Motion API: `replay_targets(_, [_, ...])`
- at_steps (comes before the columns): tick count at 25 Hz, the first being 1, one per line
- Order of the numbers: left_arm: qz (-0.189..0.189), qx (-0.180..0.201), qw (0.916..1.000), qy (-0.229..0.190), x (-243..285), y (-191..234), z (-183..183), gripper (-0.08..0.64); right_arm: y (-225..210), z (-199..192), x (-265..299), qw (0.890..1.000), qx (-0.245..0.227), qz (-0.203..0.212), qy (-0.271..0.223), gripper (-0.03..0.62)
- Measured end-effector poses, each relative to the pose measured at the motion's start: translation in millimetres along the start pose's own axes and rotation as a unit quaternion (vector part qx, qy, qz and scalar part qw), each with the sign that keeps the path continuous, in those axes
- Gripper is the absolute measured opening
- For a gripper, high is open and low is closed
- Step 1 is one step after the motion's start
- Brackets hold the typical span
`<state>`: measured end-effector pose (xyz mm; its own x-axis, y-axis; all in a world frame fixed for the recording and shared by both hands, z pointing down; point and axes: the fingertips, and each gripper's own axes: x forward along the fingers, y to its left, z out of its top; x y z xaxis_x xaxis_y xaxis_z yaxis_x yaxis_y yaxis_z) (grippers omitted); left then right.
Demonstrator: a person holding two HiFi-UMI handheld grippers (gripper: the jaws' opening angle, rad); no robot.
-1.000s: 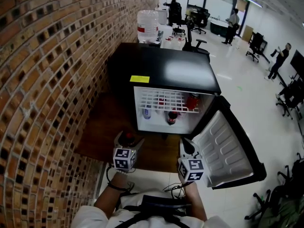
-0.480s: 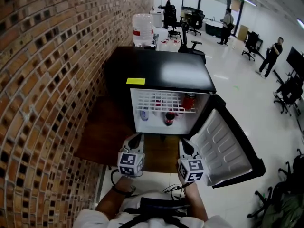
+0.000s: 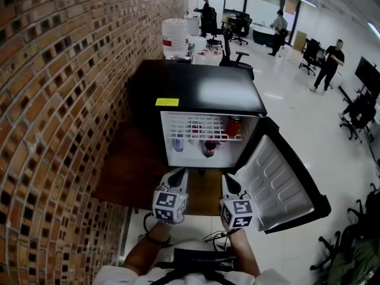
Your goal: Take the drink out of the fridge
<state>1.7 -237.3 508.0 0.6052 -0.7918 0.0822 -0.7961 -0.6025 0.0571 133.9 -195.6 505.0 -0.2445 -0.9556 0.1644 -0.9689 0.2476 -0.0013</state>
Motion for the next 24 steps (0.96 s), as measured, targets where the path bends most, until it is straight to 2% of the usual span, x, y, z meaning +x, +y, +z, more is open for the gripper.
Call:
replay_targets(4, [-0.003, -0.010, 0.9999, 0.003, 0, -4, 0, -0.003, 2, -1, -2, 1.000, -0.003, -0.003, 0.003, 0.011])
replay_targets(24, [-0.009, -0.010, 0.9999, 0.008, 4, -10, 4, -0.005, 1, 2, 0, 1.000, -0.008, -0.002, 0.003, 0.011])
